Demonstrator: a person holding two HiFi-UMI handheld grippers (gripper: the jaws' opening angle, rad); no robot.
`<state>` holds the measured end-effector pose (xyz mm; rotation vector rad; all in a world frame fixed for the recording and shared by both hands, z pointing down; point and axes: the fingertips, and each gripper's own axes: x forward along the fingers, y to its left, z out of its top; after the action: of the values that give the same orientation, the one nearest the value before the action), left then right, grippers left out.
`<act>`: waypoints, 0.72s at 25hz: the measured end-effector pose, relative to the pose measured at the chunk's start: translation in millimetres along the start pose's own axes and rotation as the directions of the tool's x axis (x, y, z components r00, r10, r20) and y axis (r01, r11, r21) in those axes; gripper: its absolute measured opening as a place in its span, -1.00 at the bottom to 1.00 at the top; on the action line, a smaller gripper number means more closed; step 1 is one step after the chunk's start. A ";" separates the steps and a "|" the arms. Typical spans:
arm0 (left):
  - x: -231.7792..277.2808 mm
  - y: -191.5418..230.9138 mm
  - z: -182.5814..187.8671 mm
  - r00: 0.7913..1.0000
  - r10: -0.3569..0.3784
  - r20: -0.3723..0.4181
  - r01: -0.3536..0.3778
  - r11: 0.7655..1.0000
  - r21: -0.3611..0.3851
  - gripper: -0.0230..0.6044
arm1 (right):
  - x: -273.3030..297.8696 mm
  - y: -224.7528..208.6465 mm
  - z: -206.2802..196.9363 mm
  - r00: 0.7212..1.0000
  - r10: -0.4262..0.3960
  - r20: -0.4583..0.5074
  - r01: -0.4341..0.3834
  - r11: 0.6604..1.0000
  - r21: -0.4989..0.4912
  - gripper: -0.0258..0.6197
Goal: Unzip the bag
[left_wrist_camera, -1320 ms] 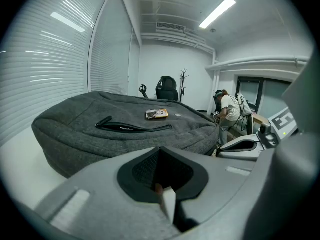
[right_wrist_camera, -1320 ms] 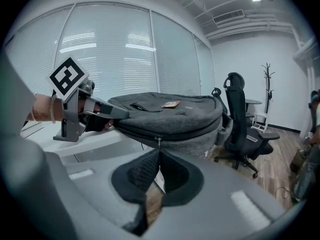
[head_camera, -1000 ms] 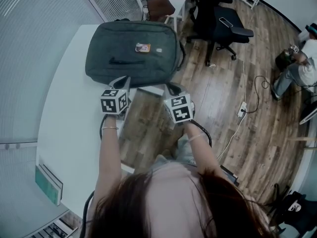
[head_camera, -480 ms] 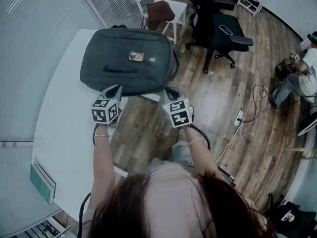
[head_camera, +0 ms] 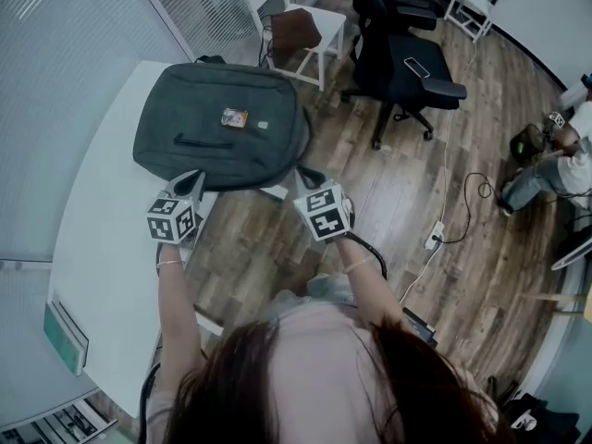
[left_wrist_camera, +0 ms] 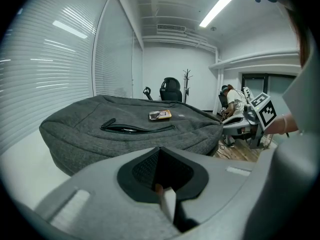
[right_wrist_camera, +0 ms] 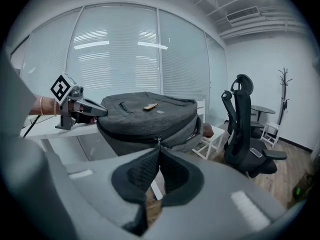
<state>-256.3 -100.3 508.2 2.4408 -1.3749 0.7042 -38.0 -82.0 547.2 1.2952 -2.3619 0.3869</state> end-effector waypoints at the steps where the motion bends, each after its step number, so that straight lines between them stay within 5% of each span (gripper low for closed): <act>1: -0.4 -0.7 -0.5 1.000 0.005 0.000 -0.005 1.000 0.001 -0.90 | -0.7 -1.7 0.0 1.000 0.009 -0.002 -0.010 1.000 -0.009 -0.90; 18: 1.9 -0.8 1.2 1.000 0.031 0.003 -0.031 0.999 0.015 -0.90 | 4.4 -20.2 5.7 0.997 0.068 -0.022 -0.068 0.997 -0.033 -0.90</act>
<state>-254.4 -101.8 508.2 2.4377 -1.4166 0.7215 -24.2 -98.3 545.2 1.1921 -2.3891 0.3773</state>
